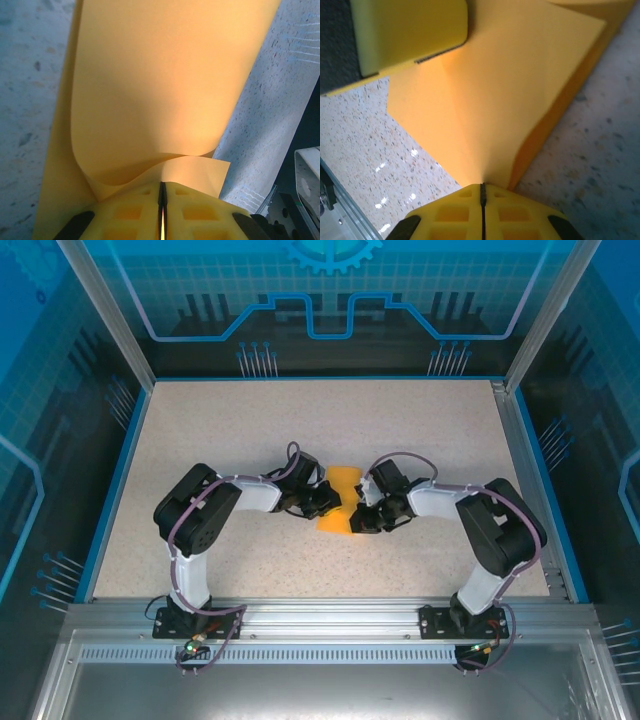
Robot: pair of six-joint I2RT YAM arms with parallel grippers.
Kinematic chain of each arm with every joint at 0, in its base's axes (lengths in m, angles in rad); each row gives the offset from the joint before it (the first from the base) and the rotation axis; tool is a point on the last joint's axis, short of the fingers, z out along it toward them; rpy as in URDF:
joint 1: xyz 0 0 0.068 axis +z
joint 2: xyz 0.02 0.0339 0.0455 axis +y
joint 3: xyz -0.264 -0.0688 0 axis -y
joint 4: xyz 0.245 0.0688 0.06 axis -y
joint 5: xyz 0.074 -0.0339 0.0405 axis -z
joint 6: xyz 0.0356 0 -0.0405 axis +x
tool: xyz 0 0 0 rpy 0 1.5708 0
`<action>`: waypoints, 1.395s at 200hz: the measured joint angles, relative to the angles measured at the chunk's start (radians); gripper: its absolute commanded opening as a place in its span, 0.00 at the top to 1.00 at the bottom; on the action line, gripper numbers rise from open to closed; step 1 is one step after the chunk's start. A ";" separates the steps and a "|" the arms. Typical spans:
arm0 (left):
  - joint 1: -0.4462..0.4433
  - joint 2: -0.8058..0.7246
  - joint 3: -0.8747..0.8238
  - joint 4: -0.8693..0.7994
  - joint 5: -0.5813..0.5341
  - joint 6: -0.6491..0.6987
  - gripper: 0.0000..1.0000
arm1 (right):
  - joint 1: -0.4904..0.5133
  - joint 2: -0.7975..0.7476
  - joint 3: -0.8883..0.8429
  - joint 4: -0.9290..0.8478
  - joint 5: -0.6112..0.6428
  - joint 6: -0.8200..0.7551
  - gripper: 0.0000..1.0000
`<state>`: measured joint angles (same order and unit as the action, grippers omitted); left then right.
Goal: Fold a paper plane with a square sheet of paper (pick it up from the middle)
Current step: Fold the triangle a second time at the center of the table.
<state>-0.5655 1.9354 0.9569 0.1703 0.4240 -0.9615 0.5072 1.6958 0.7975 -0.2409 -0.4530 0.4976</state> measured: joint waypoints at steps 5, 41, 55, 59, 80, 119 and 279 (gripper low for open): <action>0.000 0.000 0.000 0.000 0.000 0.000 0.88 | -0.001 -0.002 0.000 -0.005 -0.001 0.000 0.93; 0.000 0.000 0.000 0.000 0.000 0.000 0.88 | -0.009 0.005 -0.013 0.006 -0.002 0.000 0.94; 0.000 0.000 0.000 0.000 0.000 0.000 0.88 | -0.014 0.010 -0.013 0.007 -0.012 0.003 0.95; 0.000 0.000 0.000 0.000 0.000 0.000 0.88 | -0.014 0.010 -0.013 0.007 -0.013 0.003 0.95; 0.000 0.000 0.000 0.000 0.000 0.000 0.88 | -0.016 0.006 -0.013 0.005 -0.011 0.005 0.94; 0.000 0.000 0.000 0.000 0.000 0.000 0.88 | -0.016 -0.051 -0.020 -0.040 0.023 0.008 0.94; 0.000 0.000 0.000 0.002 0.000 0.009 0.85 | -0.015 0.050 -0.003 0.094 -0.047 0.071 0.96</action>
<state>-0.5659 1.9350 0.9569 0.1722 0.4244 -0.9527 0.4919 1.7458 0.7944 -0.1471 -0.4995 0.5682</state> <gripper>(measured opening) 0.143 0.051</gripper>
